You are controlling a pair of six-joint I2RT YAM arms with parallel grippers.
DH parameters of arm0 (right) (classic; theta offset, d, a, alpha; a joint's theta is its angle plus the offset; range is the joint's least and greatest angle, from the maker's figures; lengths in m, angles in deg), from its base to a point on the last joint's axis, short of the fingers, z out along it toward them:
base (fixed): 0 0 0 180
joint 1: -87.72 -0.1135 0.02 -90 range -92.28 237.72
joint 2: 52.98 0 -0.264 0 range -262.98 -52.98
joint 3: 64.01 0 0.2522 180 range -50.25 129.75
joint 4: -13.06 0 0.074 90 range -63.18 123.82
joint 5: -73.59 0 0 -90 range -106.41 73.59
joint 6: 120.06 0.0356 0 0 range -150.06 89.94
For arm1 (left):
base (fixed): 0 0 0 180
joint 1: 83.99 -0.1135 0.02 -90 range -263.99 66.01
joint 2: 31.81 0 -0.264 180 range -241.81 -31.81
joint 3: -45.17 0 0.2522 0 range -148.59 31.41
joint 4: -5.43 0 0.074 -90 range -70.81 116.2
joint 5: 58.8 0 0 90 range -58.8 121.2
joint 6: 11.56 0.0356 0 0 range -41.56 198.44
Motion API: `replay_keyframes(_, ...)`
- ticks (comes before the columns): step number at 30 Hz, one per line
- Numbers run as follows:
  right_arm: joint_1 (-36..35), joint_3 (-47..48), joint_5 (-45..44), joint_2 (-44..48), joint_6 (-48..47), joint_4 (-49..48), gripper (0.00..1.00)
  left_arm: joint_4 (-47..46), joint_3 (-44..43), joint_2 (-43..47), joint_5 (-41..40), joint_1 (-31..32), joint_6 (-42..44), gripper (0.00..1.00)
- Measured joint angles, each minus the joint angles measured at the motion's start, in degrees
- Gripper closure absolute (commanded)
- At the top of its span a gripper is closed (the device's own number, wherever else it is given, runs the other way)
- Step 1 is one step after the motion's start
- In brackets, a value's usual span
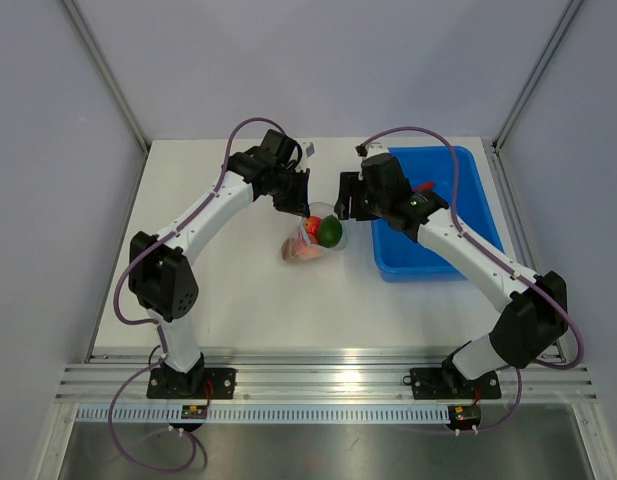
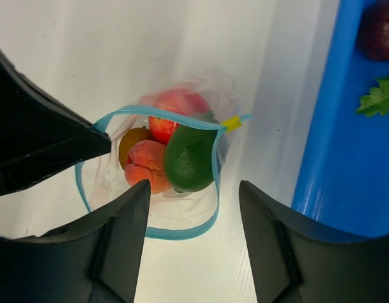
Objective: Place the food in the zip-top bag and seal the zipper
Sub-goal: Place the fake fruit in the zipper food storage bag, then pick up the fake fruit from the bin.
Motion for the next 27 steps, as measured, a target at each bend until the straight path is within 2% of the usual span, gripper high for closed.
replay_keyframes(3, 1.64, -0.92, -0.28, 0.85, 0.72, 0.5, 0.42, -0.02, 0.0, 0.0, 0.0, 0.0, 0.02, 1.0)
replay_keyframes(4, 2.43, -1.25, -0.31, 0.9, 0.94, 0.61, 0.46, 0.0, 0.0, 0.0, 0.0, 0.0, 0.02, 1.0)
replay_keyframes(8, 6.91, -3.28, 0.33, 1.03, 2.69, 1.2, 0.53, -0.02, 0.02, 0.0, -0.02, 0.0, 0.04, 1.0)
replay_keyframes(14, 15.23, -6.45, 2.38, 2.01, 4.7, 1.73, 0.54, -0.07, 0.24, 0.0, -0.02, 0.0, 0.04, 1.0)
replay_keyframes(19, 15.45, -6.45, 2.89, 2.25, 4.76, 1.7, 0.54, -0.09, 0.46, 0.0, -0.02, 0.0, 0.04, 1.0)
replay_keyframes(20, 15.56, -6.45, 2.91, 2.23, 4.76, 1.7, 0.53, -0.11, 0.46, 0.0, 0.0, 0.0, 0.04, 1.0)
replay_keyframes(24, 17.51, -6.16, 3.48, 1.31, 4.87, 1.31, 0.34, -0.09, 0.46, 0.0, 0.0, 0.0, 0.04, 1.0)
replay_keyframes(27, 20.57, -3.26, 4.2, -3.28, 4.52, 1.14, 0.29, -0.11, 0.46, 0.0, 0.02, 0.0, 0.07, 1.0)
